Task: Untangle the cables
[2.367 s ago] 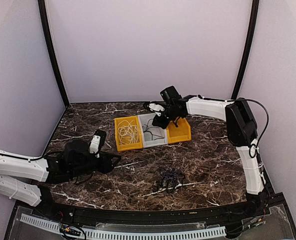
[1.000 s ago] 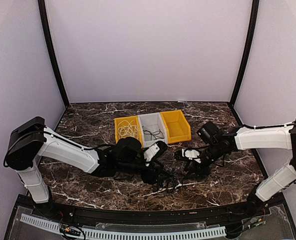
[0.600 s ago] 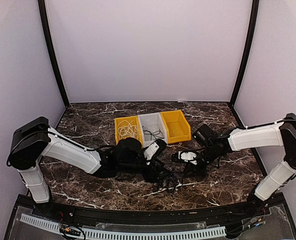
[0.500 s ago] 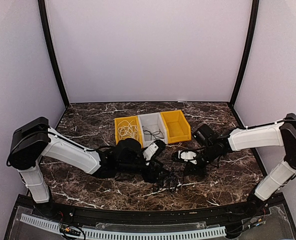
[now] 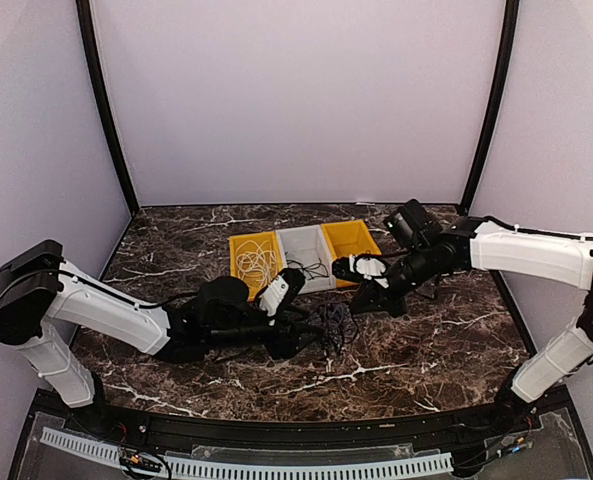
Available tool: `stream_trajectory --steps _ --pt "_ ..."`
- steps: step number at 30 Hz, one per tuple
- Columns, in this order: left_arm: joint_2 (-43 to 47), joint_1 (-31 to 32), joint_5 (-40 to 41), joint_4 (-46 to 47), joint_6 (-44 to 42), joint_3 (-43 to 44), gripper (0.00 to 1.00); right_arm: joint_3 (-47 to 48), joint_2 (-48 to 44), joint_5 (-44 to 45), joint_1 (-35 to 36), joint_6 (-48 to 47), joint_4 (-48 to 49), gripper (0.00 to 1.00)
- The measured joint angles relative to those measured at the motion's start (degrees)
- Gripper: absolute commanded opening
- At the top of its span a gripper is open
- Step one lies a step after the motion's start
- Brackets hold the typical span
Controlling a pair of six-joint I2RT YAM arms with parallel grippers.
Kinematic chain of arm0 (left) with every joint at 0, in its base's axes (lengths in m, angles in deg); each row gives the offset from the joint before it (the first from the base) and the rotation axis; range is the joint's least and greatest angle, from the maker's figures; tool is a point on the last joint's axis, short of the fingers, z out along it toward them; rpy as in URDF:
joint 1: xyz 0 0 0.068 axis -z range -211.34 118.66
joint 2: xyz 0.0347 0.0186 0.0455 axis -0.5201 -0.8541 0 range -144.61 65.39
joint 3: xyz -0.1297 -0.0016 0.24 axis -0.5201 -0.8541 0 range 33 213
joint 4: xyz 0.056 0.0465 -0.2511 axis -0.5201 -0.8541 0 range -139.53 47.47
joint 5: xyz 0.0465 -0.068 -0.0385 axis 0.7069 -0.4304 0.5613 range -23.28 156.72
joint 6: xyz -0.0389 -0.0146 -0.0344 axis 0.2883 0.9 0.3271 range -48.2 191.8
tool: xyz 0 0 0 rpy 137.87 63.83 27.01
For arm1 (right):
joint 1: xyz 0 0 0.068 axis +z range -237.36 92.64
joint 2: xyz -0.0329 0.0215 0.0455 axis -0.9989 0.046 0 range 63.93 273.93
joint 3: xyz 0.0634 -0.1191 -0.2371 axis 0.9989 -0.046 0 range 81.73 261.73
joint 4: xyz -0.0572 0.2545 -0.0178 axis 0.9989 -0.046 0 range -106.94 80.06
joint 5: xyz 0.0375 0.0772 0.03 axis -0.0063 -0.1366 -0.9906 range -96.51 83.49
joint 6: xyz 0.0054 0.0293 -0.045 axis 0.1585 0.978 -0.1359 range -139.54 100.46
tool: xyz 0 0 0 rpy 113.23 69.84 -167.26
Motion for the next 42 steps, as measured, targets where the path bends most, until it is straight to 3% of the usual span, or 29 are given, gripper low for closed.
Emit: stream_trajectory --steps 7,15,20,23,27,33,38,42 --pt "4.8 1.4 7.8 9.9 -3.8 -1.8 0.58 11.1 2.0 -4.0 3.4 -0.6 -3.9 0.0" --pt "4.6 2.8 13.3 17.2 -6.9 -1.9 0.53 13.1 4.6 -6.0 6.4 -1.0 -7.2 0.0" --pt "0.6 2.8 11.2 18.3 -8.8 -1.9 0.46 13.7 4.6 -6.9 6.7 -0.9 -8.6 0.0" --pt "-1.1 2.7 7.5 19.3 -9.6 -1.4 0.36 13.7 4.6 -6.9 6.7 -0.9 -11.2 0.0" --pt "-3.2 2.6 5.1 20.6 -10.4 -0.5 0.32 13.7 4.6 -6.6 6.6 -0.9 -13.5 0.0" --pt "-6.2 2.9 8.1 24.4 -10.8 -0.4 0.33 15.0 4.4 -5.8 6.3 -0.9 -16.3 0.0" --pt "-6.6 2.8 8.4 26.2 -11.1 -3.7 0.46 16.5 2.9 -8.2 6.5 -0.8 -15.0 0.0" --pt "-6.5 2.9 7.7 27.5 -11.1 -5.3 0.48 16.5 2.5 -8.8 6.7 -0.8 -14.3 0.0"
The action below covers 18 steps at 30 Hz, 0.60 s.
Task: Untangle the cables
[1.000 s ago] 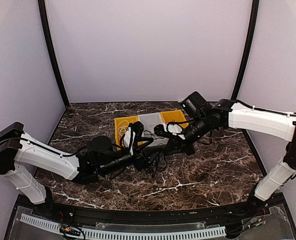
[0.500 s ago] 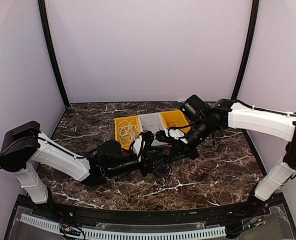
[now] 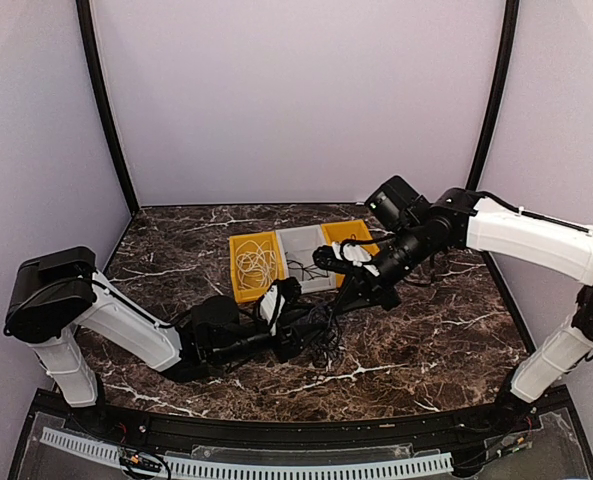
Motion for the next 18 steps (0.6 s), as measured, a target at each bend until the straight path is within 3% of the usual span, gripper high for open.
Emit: stream_trajectory --steps 8,18 --pt "0.5 0.0 0.3 0.0 -0.3 0.3 0.51 0.1 0.4 -1.1 0.0 0.0 0.0 0.0" --pt "-4.1 0.0 1.4 -1.4 -0.9 8.0 0.31 6.3 2.6 -0.9 0.0 -0.9 -2.5 0.0"
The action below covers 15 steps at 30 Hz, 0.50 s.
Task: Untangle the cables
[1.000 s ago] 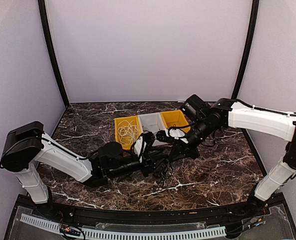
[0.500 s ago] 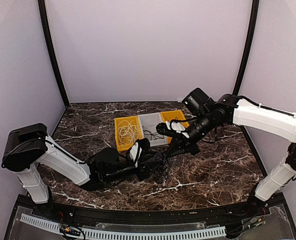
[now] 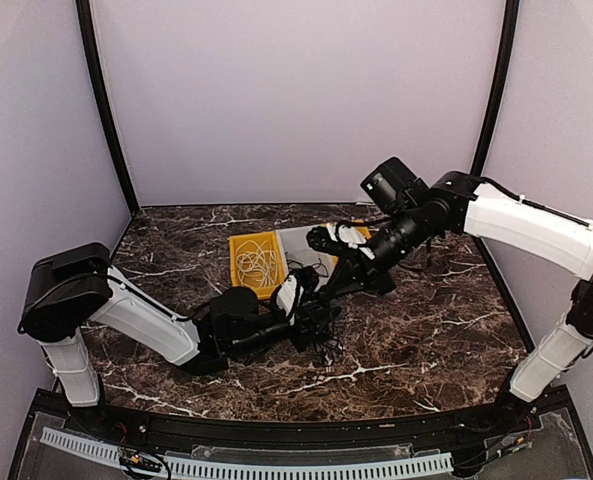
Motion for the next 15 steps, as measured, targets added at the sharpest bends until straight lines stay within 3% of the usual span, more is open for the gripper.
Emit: stream_trajectory --steps 15 --pt "-0.7 0.0 4.6 -7.5 0.5 -6.2 0.21 21.0 -6.9 0.8 -2.5 -1.6 -3.8 0.0"
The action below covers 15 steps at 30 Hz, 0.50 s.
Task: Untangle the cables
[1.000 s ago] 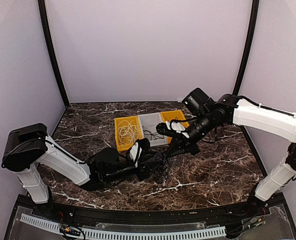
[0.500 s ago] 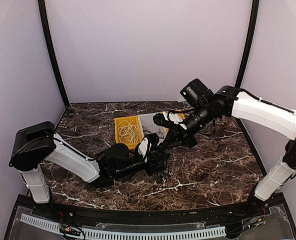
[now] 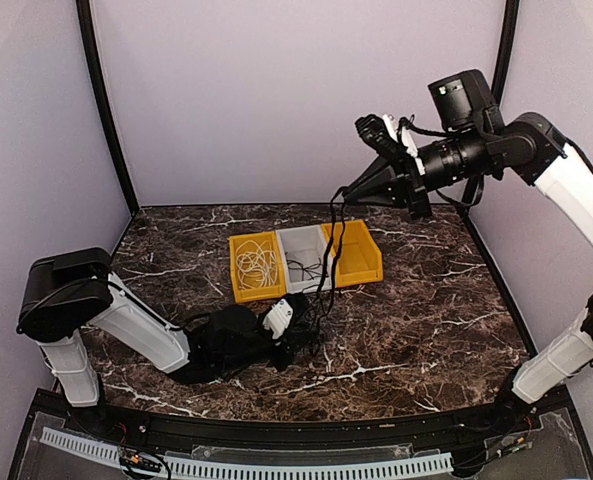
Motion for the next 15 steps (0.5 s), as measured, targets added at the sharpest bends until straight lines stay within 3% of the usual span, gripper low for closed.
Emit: stream_trajectory --steps 15 --pt "12.6 0.0 4.4 -13.9 2.1 -8.7 0.16 16.7 -0.8 -7.1 -9.5 0.6 -1.6 0.0"
